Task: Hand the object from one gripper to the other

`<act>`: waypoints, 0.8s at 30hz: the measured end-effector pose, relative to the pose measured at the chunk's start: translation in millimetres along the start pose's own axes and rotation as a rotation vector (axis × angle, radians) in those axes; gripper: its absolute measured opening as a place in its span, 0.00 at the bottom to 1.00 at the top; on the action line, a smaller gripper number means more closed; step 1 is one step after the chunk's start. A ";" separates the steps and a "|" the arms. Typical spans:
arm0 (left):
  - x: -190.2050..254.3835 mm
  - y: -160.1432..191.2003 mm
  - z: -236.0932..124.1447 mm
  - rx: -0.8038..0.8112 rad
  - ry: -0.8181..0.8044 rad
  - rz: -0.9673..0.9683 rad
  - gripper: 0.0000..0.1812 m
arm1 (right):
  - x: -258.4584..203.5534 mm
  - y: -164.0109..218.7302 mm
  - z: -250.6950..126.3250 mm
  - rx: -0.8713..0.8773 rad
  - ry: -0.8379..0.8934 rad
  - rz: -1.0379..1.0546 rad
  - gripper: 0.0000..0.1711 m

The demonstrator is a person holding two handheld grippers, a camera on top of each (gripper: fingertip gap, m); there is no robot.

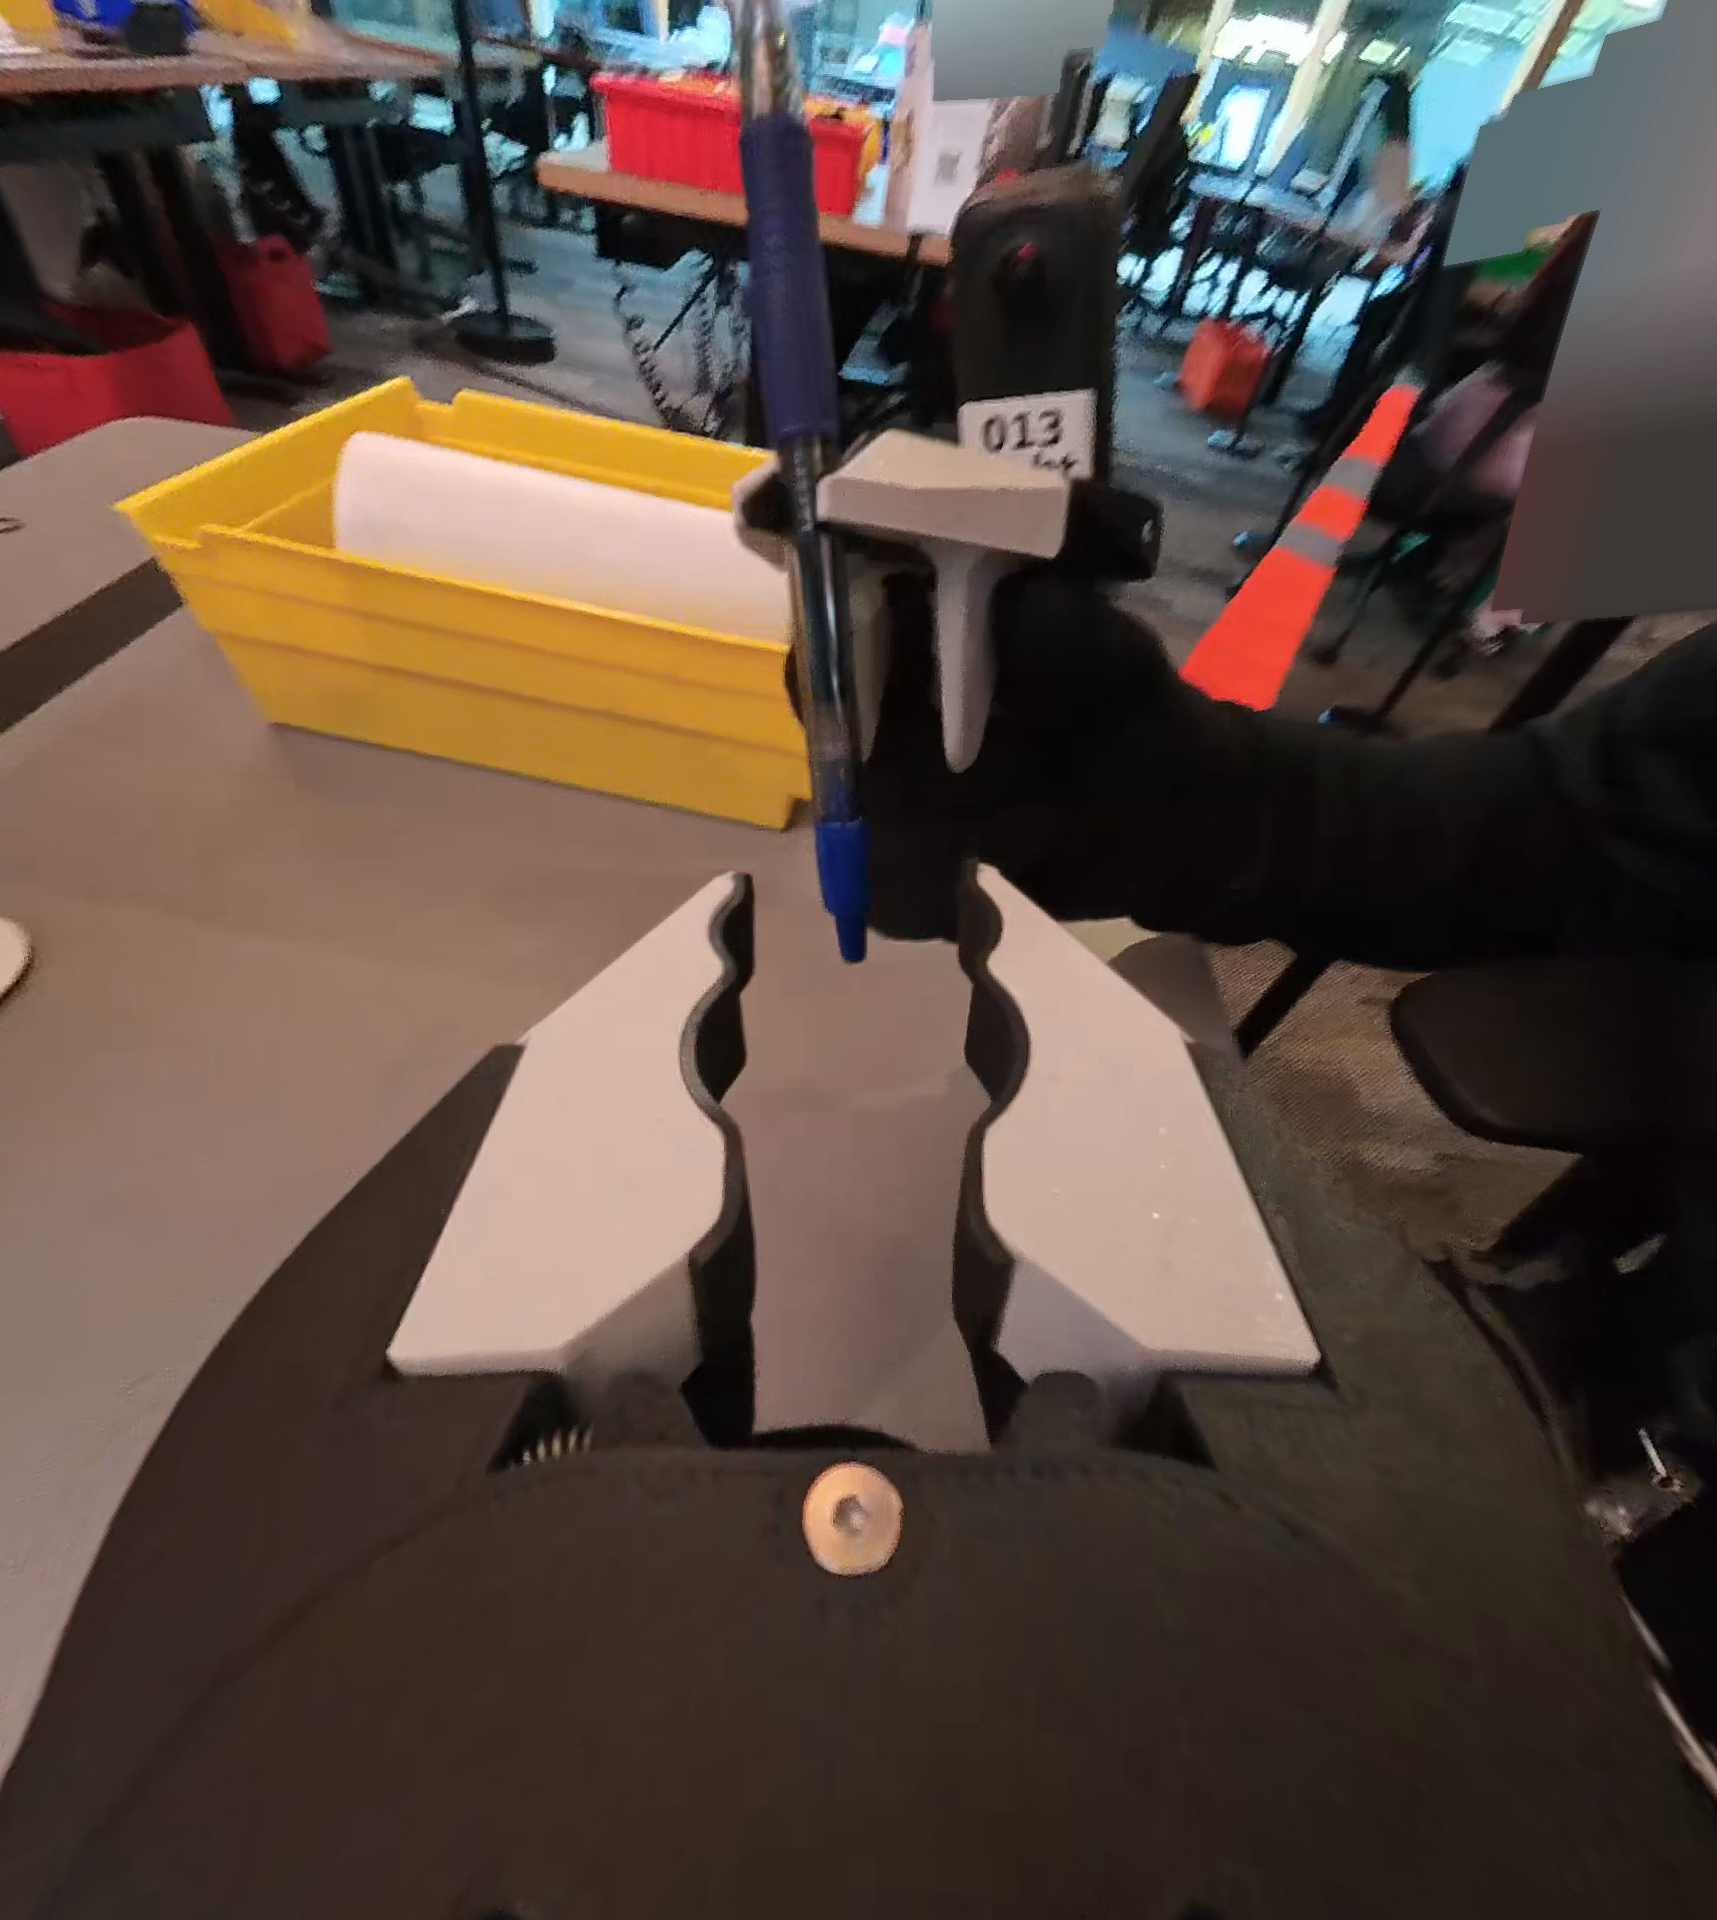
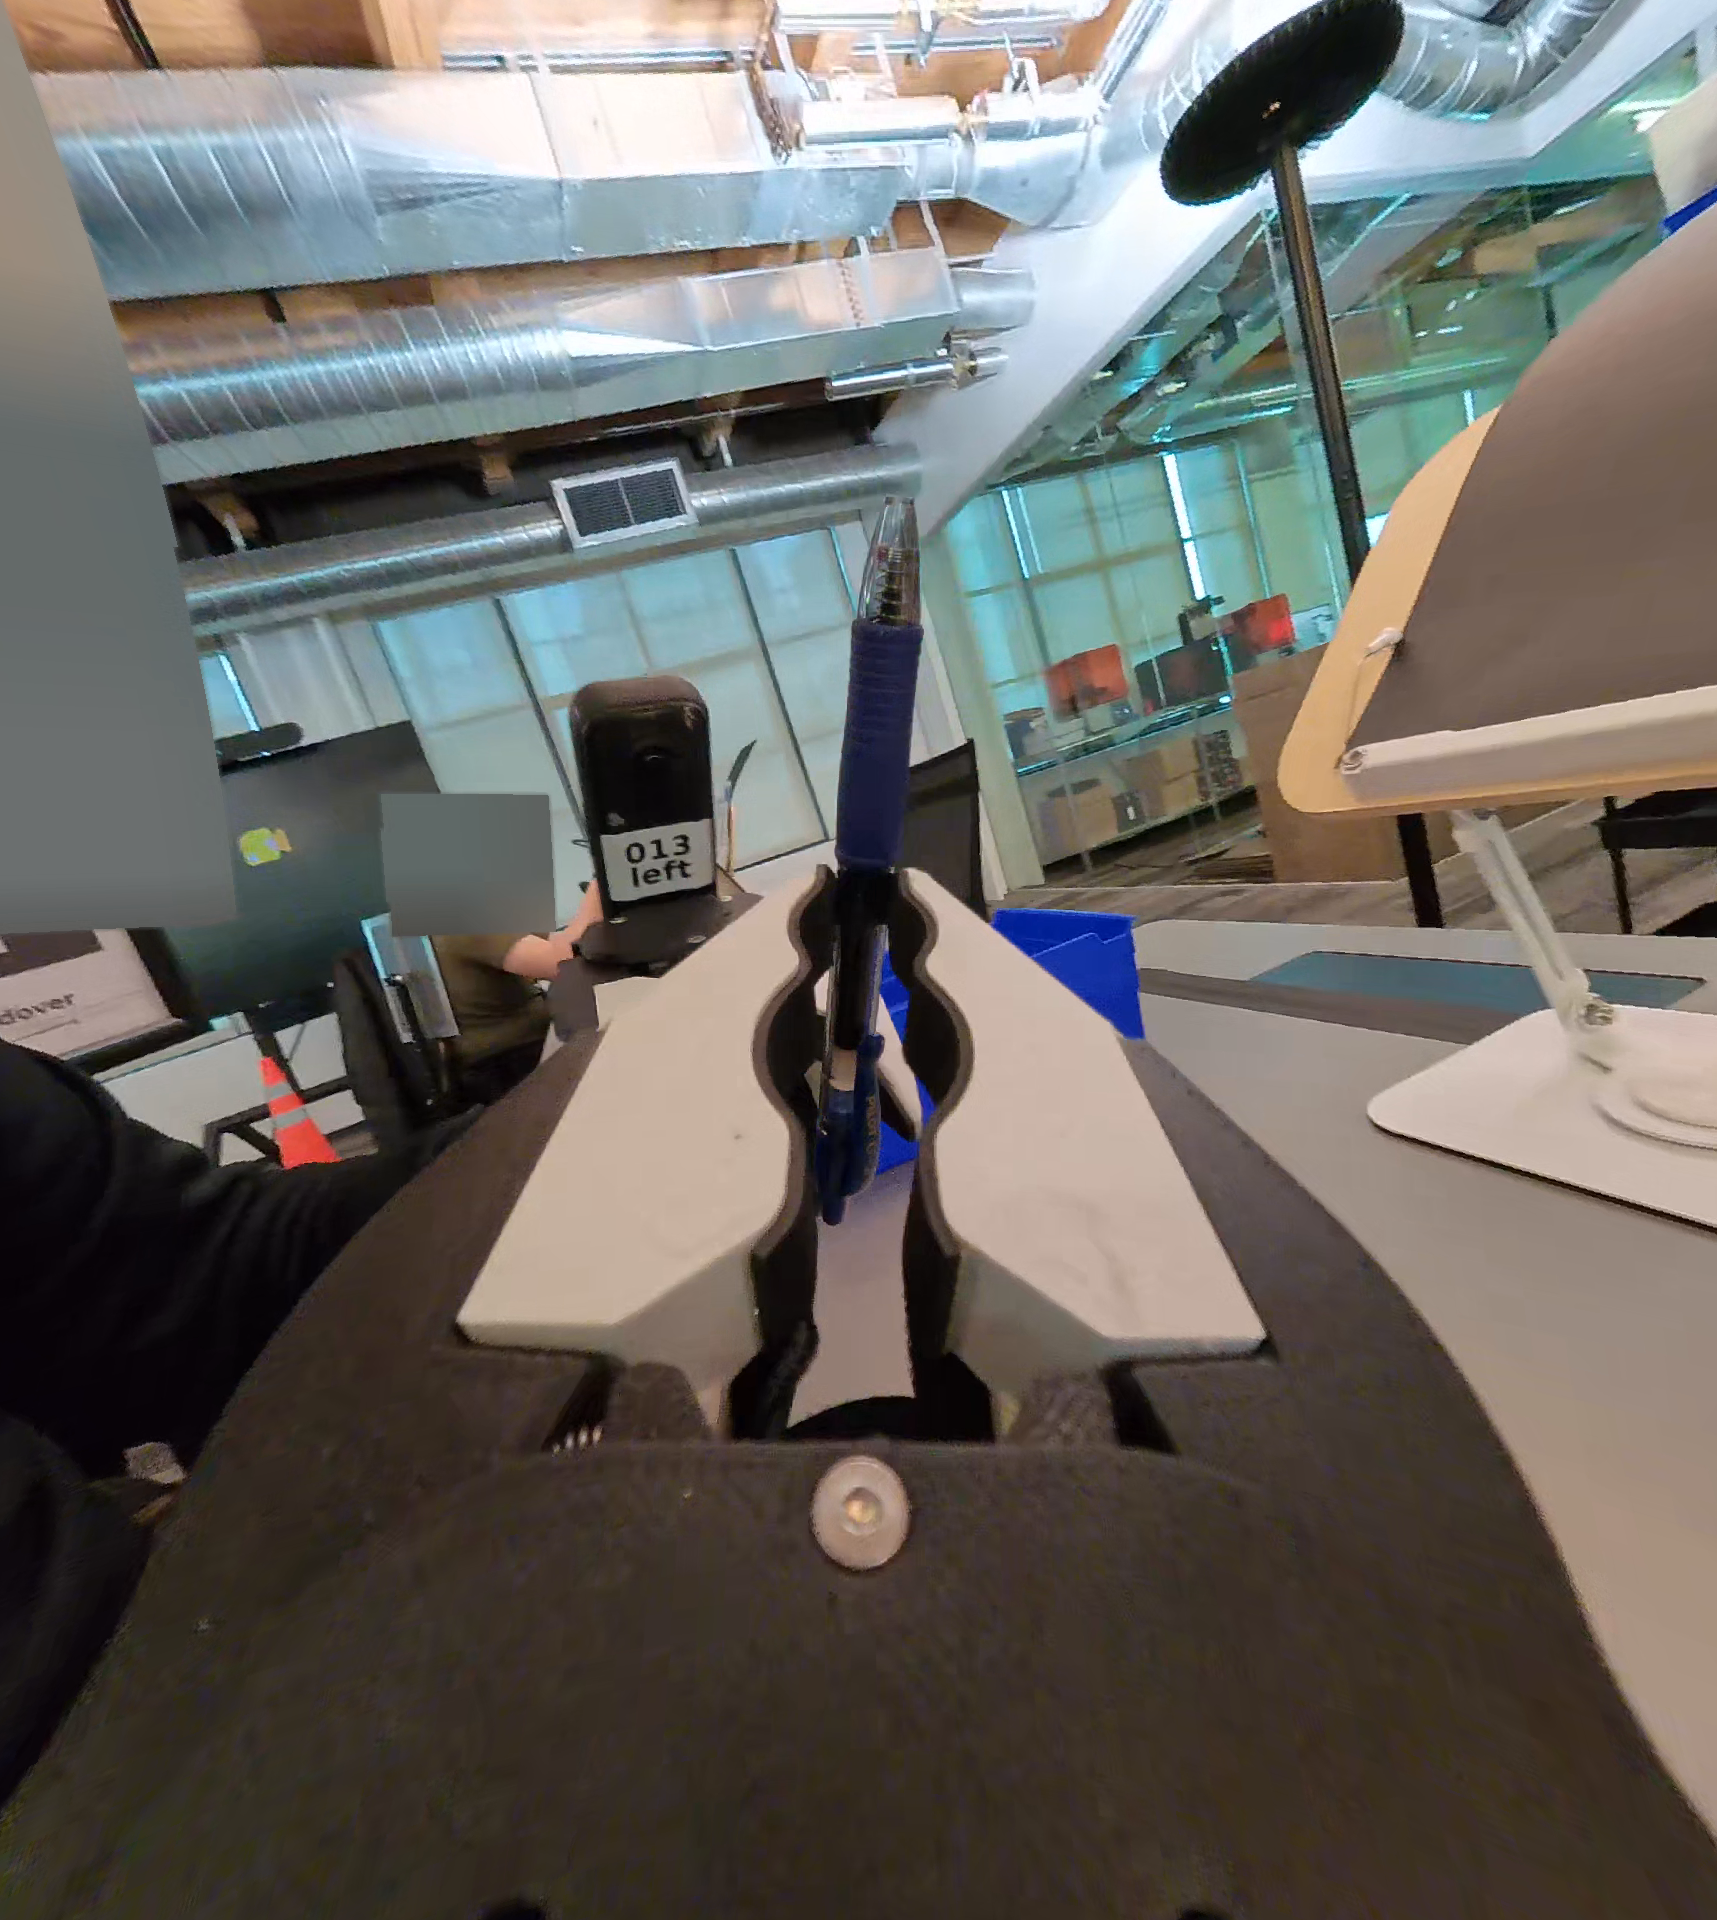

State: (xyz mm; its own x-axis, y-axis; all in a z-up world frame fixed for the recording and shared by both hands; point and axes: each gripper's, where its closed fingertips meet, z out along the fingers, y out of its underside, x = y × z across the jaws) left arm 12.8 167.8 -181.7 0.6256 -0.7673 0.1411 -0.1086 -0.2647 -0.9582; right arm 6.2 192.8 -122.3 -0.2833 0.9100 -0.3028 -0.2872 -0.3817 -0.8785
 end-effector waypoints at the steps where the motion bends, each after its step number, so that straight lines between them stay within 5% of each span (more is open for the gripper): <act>1: 2.4 -1.6 1.0 0.017 0.021 -0.009 0.19 | -1.7 0.9 0.7 -0.001 -0.013 0.005 0.04; 8: 5.3 -0.4 4.2 0.043 0.096 -0.072 0.05 | -7.6 4.0 2.7 -0.003 -0.050 0.014 0.04; 13: 3.8 1.8 4.2 0.042 0.079 -0.051 0.05 | -5.1 5.8 2.9 0.000 -0.034 0.019 0.04; 17: -8.3 9.5 -0.4 -0.044 0.020 -0.059 0.05 | 6.3 11.1 -0.8 -0.063 0.065 -0.033 0.28; 21: -18.4 12.5 -8.8 -0.127 0.007 -0.136 0.04 | 18.3 26.1 -18.0 -0.231 0.230 -0.353 0.25; 24: -19.9 13.0 -11.8 -0.156 0.060 -0.258 0.05 | 18.0 37.1 -26.6 -0.419 0.345 -0.871 0.24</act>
State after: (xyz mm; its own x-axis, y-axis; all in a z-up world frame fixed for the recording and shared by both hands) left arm -10.1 172.7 -194.0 0.6014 -0.6952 0.3938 -0.0726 -0.5384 -0.8395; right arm 14.8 199.3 -170.2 0.1679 0.8663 0.4705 0.0942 0.4610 -0.8824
